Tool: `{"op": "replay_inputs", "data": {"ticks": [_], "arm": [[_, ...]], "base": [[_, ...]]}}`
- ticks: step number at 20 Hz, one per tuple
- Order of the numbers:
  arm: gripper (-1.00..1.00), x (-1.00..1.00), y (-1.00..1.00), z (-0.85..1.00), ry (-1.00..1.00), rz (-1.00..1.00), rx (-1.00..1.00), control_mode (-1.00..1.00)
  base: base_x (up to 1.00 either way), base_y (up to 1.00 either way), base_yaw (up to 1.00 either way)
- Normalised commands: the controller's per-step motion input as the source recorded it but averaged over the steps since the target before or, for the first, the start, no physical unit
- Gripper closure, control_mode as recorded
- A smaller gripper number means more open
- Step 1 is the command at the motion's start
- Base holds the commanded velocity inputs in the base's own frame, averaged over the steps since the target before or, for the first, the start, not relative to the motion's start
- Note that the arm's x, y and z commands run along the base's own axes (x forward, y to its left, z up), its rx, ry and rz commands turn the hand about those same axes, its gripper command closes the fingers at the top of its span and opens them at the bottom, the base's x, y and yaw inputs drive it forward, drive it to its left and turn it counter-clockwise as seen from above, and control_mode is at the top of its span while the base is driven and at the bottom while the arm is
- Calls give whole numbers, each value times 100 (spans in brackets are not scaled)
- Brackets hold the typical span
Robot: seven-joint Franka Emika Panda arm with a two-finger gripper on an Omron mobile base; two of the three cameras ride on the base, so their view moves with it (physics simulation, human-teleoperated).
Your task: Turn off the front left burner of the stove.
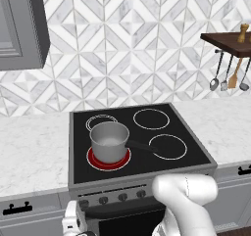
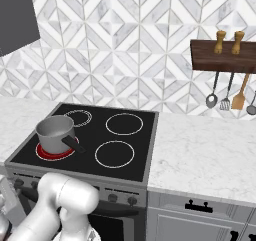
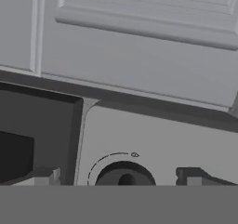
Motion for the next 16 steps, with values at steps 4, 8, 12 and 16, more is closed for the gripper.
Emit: {"op": "replay_inputs", "data": {"ticks": [4, 8, 12, 16], "arm": [[-100, 0, -17, -3, 0, 0, 0, -100], [-100, 0, 0, 0, 0, 0, 0, -100], [-100, 0, 0, 0, 0, 0, 0, -100], [-100, 0, 0, 0, 0, 0, 0, -100]], "base": [[0, 0, 0], [0, 0, 0], [0, 0, 0], [0, 0, 0]]}}
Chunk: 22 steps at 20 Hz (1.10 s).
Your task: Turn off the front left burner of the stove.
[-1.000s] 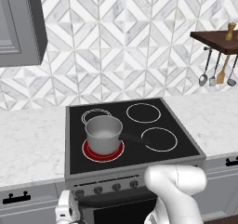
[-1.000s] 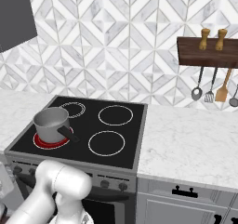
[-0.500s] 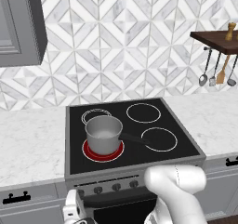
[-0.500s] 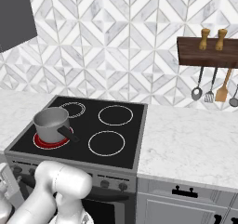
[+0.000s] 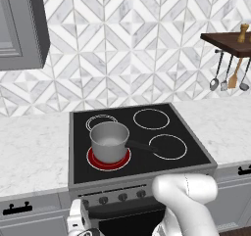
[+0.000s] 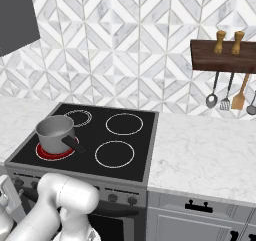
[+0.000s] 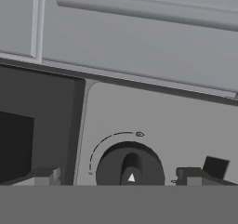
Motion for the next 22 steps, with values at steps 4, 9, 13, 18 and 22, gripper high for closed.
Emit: {"op": "replay_inputs", "data": {"ticks": [4, 9, 13, 18, 22], "arm": [[-100, -1, 0, 0, -1, 0, 0, -100], [-100, 0, 0, 0, -1, 0, 0, -100], [100, 0, 0, 0, 0, 0, 0, -100], [100, 0, 0, 6, 1, -1, 3, -100], [100, 0, 0, 19, 10, -9, 16, -100]], "base": [[0, 0, 0], [0, 0, 0], [0, 0, 0], [0, 0, 0], [0, 0, 0]]}}
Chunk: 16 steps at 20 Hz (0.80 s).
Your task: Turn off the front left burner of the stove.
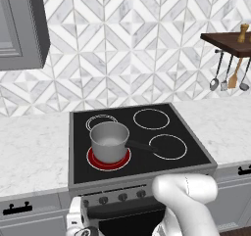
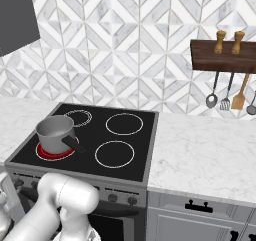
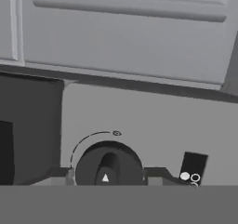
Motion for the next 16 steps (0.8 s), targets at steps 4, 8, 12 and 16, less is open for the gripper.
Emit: {"op": "replay_inputs", "data": {"ticks": [4, 8, 12, 16], "arm": [[100, 0, -20, 16, 14, -15, 30, -100], [100, 0, -40, 10, 15, -19, 37, -100], [100, 0, -45, 7, 19, -24, 43, -100], [100, 0, -47, 4, 22, -26, 46, -100]], "base": [[0, 0, 0], [0, 0, 0], [0, 0, 0], [0, 0, 0]]}}
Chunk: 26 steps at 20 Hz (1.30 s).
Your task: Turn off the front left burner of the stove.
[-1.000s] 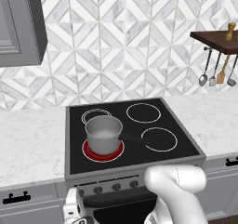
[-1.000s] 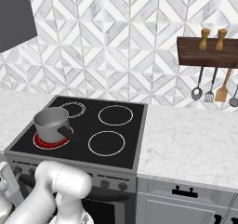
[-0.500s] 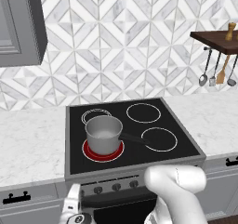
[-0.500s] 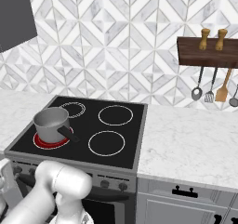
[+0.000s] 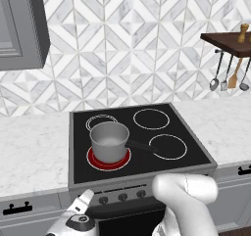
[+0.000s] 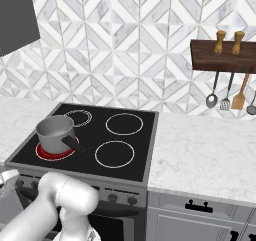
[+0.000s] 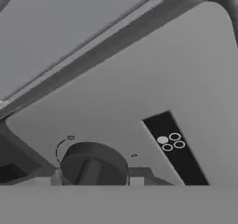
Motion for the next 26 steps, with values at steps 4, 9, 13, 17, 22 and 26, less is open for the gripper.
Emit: {"op": "replay_inputs", "data": {"ticks": [4, 9, 13, 17, 22, 26], "arm": [[100, 0, -51, 1, 22, -27, 46, -100], [100, 0, -54, 0, 22, -30, 48, -100], [100, 0, -53, 0, 17, -33, 49, -100], [100, 0, -45, 0, 15, -37, 48, -100], [100, 0, -52, 4, 6, -42, 39, -100], [100, 0, -4, 0, 0, 0, 2, -100]], "base": [[0, 0, 0], [0, 0, 0], [0, 0, 0], [0, 0, 0], [0, 0, 0], [0, 0, 0]]}}
